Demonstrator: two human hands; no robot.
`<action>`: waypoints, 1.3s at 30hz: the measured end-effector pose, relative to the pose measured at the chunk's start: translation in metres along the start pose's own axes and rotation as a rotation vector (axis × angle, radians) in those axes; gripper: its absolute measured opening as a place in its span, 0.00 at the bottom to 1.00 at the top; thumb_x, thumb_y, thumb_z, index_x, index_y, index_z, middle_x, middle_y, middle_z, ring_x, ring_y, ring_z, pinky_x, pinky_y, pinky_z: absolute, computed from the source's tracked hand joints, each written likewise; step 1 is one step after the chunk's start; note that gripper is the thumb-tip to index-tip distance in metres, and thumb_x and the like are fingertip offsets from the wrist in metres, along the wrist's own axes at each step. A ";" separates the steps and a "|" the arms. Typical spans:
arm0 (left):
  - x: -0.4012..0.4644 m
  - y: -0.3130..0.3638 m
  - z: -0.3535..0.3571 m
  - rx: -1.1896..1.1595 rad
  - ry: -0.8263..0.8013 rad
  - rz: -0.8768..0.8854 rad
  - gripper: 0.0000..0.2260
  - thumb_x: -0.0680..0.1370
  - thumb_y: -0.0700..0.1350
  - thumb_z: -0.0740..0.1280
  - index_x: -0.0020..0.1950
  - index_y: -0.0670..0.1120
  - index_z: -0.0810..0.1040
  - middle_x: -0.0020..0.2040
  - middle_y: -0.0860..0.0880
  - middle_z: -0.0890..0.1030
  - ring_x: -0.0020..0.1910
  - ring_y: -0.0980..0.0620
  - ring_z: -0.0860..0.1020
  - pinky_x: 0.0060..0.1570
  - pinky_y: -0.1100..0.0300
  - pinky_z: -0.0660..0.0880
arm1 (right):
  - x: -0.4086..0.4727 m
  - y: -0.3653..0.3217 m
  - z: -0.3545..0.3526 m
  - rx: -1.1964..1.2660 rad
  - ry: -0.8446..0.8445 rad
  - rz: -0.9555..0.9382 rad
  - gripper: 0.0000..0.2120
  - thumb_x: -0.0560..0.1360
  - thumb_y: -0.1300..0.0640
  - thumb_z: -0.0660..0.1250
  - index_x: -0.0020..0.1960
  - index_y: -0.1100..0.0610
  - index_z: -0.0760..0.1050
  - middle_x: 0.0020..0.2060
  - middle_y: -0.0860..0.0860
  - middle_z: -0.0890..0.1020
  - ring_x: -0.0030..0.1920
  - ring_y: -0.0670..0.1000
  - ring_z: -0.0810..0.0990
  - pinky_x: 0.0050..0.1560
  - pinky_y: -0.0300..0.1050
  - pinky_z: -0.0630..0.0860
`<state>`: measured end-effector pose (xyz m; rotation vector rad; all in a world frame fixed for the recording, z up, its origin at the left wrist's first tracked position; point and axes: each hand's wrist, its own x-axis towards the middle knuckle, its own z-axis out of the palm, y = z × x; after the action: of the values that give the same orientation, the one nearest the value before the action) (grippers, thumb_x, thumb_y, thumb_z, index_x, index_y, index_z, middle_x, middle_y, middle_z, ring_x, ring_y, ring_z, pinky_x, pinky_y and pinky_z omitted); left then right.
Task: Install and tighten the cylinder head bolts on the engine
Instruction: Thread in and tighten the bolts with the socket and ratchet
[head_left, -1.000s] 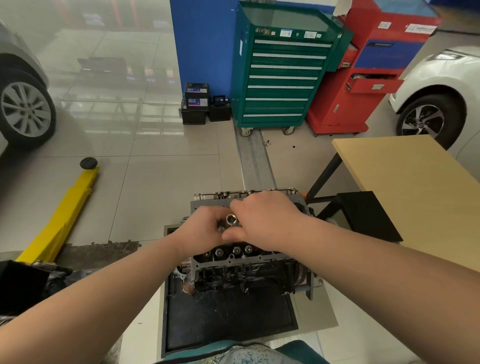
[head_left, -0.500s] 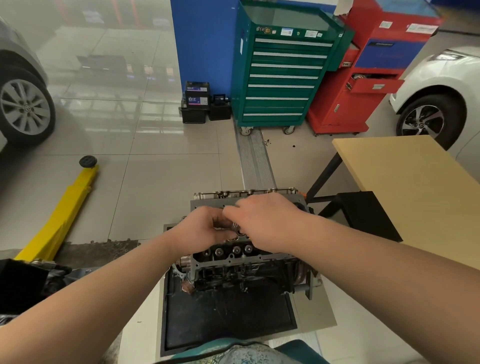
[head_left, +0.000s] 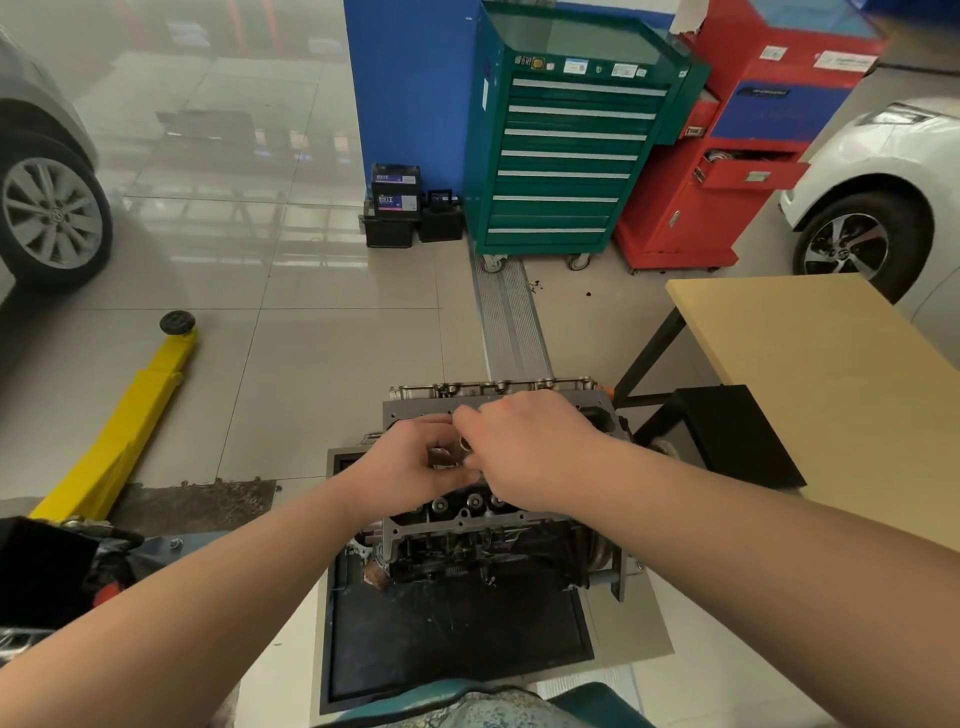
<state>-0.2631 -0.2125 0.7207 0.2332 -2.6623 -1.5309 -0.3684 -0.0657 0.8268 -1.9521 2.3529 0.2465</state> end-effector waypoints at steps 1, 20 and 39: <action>0.000 0.002 0.001 0.012 0.010 0.005 0.06 0.74 0.46 0.78 0.46 0.47 0.84 0.46 0.52 0.83 0.45 0.51 0.82 0.47 0.55 0.80 | 0.001 -0.002 0.003 -0.020 0.012 0.033 0.15 0.84 0.43 0.59 0.57 0.55 0.74 0.45 0.53 0.82 0.45 0.58 0.81 0.37 0.50 0.66; 0.007 -0.001 -0.002 0.125 -0.058 -0.059 0.05 0.79 0.46 0.74 0.50 0.46 0.83 0.43 0.43 0.86 0.43 0.39 0.82 0.47 0.43 0.80 | -0.001 0.011 0.002 0.009 -0.013 -0.046 0.15 0.81 0.44 0.66 0.60 0.52 0.68 0.46 0.49 0.77 0.46 0.56 0.80 0.36 0.50 0.69; 0.007 -0.008 0.005 0.233 0.009 0.126 0.07 0.76 0.45 0.78 0.42 0.43 0.84 0.37 0.50 0.83 0.37 0.53 0.79 0.40 0.54 0.77 | 0.001 0.003 0.007 -0.023 0.013 0.071 0.25 0.78 0.29 0.60 0.54 0.52 0.71 0.39 0.49 0.77 0.43 0.56 0.81 0.36 0.50 0.70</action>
<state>-0.2698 -0.2137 0.7113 0.0808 -2.7867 -1.1818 -0.3720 -0.0651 0.8202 -1.8878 2.4421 0.2673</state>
